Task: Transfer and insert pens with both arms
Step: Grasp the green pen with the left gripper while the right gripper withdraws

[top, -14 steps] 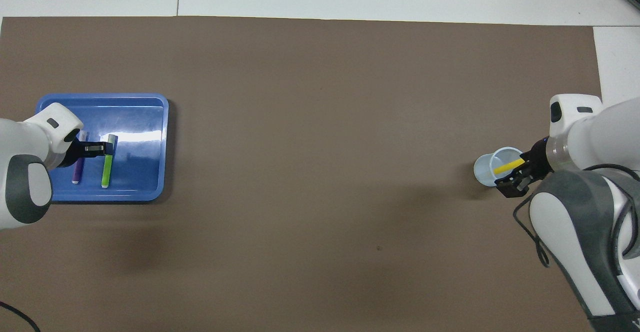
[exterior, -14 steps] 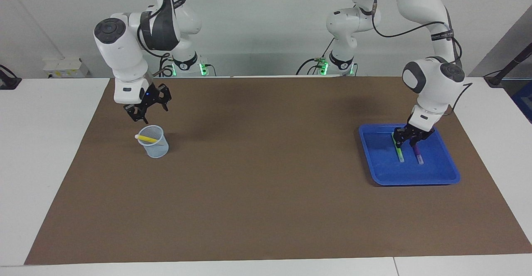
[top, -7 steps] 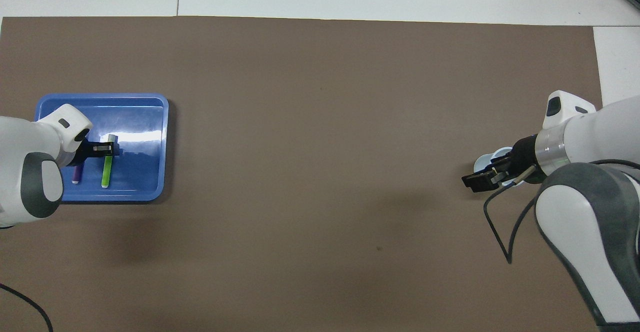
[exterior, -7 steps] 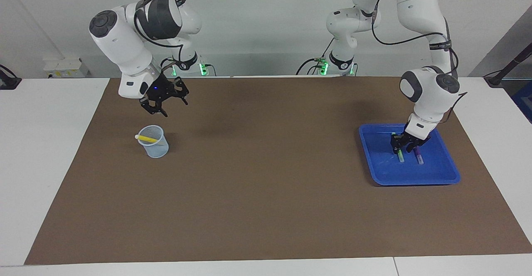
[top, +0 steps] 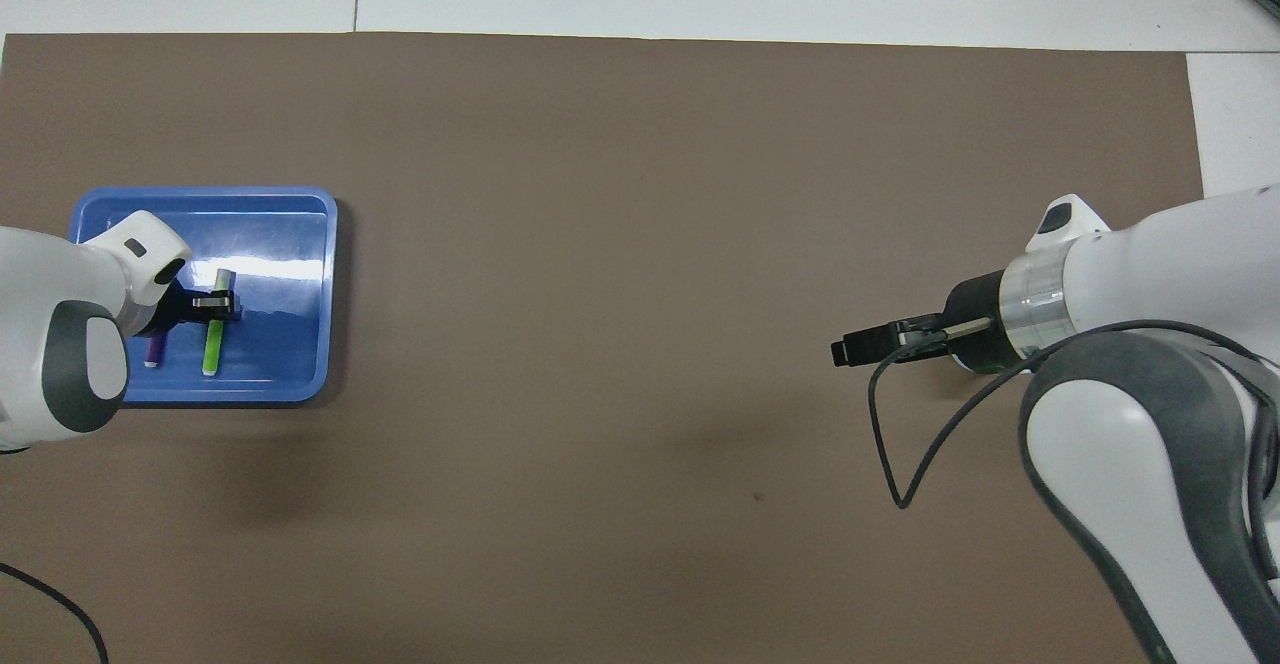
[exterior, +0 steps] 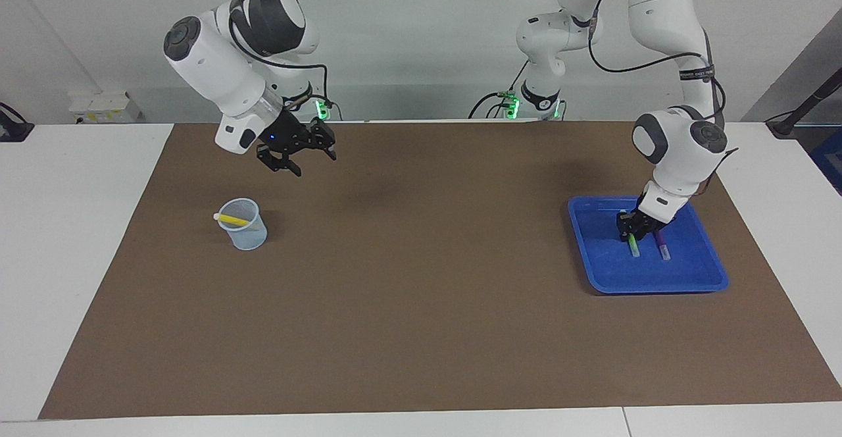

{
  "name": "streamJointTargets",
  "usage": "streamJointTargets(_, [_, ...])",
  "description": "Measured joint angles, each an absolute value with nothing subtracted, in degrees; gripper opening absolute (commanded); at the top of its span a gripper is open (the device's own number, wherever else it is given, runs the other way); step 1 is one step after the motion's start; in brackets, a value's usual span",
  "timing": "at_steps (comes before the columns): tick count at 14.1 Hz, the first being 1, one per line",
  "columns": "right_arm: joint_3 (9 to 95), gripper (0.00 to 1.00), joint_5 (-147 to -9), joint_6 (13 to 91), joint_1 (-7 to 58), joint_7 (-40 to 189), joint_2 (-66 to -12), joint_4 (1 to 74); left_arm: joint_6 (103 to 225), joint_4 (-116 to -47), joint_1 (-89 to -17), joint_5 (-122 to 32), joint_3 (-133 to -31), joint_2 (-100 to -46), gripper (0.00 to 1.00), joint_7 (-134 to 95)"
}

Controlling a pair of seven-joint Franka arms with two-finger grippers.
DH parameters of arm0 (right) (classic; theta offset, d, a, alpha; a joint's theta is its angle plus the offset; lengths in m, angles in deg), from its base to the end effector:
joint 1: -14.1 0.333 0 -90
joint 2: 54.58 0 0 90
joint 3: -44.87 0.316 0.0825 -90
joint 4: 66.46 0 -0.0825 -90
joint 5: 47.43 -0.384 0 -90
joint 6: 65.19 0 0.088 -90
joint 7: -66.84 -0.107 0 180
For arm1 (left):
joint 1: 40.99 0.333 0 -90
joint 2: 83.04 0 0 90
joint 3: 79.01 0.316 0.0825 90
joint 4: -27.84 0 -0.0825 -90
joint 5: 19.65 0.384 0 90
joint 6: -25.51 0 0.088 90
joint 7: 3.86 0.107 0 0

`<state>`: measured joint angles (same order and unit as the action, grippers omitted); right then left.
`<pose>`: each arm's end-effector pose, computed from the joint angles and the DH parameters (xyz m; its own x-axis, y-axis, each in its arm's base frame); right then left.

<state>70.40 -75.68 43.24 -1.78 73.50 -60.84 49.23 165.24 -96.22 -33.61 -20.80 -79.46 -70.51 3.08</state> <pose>0.5136 0.1294 0.4985 0.9929 0.1188 -0.0092 0.1049 -0.9076 -0.4066 0.5625 0.0684 0.2993 0.9983 0.0152 0.0561 0.0148 -0.9999 0.0088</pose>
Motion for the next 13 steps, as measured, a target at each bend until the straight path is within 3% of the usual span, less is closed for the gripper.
streamJointTargets(8, [72.6,1.0,-79.0,53.3,4.8,55.7,-60.8,49.2,160.9,-94.9,-33.7,-20.8,-79.7,-70.6,0.0,0.9])
streamJointTargets(13, [72.6,1.0,-83.4,53.8,5.8,54.9,-60.7,49.2,145.9,-85.4,-33.7,-20.8,-79.8,-71.1,0.0,-3.0])
